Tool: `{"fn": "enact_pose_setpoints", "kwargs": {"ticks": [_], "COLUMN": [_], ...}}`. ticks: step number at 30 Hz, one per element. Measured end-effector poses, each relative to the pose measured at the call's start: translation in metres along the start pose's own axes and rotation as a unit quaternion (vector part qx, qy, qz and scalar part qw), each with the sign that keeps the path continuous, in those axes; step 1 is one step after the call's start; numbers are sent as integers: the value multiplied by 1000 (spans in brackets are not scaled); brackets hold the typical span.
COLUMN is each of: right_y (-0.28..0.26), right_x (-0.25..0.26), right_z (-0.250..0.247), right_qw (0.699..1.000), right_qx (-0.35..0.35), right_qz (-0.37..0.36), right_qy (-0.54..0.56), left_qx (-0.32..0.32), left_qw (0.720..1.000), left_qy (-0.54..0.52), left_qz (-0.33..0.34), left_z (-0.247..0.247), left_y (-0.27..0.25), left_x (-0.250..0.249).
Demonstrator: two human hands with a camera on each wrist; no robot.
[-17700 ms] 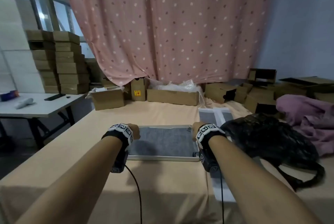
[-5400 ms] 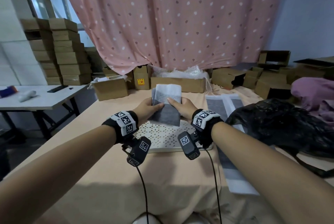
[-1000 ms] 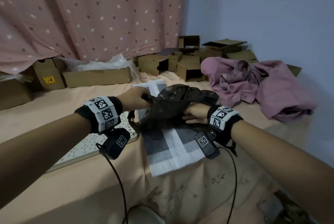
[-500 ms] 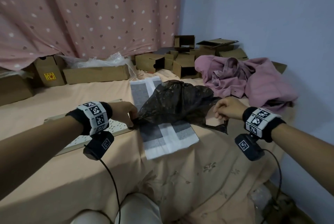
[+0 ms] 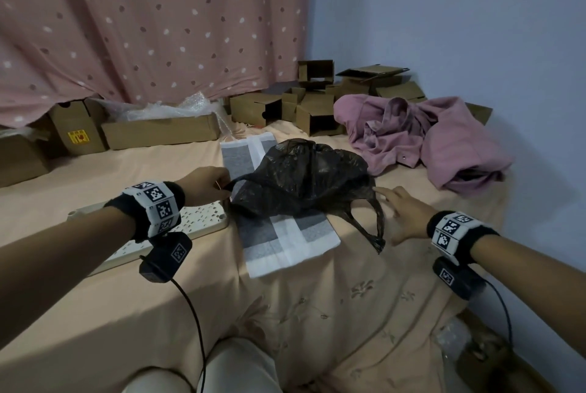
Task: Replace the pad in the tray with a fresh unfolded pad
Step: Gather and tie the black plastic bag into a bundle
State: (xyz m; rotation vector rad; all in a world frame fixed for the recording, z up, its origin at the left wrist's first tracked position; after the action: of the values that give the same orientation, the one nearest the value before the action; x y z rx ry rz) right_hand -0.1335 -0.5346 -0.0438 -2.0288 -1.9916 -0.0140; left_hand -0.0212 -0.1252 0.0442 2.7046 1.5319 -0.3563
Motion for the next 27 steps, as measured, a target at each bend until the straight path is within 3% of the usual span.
{"fn": "enact_pose_setpoints", "kwargs": {"ticks": [3, 6, 11, 15, 18, 23, 27], "right_y": [11, 16, 20, 24, 28, 34, 36], "right_x": [13, 30, 48, 61, 68, 83, 93], "right_z": [11, 5, -6, -6, -12, -42, -62], "right_qw": [992, 987, 984, 977, 961, 923, 878], "right_qx": [-65, -82, -109, -136, -172, -252, -251], "right_qz": [-66, -126, -136, -165, -197, -158, -145], "right_qy": [81, 59, -32, -7, 91, 245, 381], "left_qx": [-52, -79, -114, -97, -67, -32, -31], "left_qw": [998, 994, 986, 975, 935, 817, 786], "left_qy": [-38, -64, -101, -179, -339, -571, -612], "left_qz": [18, 45, 62, 85, 85, 78, 78], "left_z": [-4, -7, -8, -10, -15, -29, -38], "left_y": [-1, -1, 1, 0, 0, 12, 18], "left_x": [-3, -5, -10, -25, -38, -47, -50]}}
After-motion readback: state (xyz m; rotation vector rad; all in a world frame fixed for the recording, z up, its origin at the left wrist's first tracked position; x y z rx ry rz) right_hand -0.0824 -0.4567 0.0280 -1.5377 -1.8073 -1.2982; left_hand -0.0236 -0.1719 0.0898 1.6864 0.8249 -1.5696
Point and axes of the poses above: each hand's wrist, its own y-axis towards the middle knuckle, its own z-axis out of the palm, x = y × z, the point moved 1 cm from there along y, towards the middle knuckle, and after that the axes turned 8 degrees about x, right-handed, at the moved point
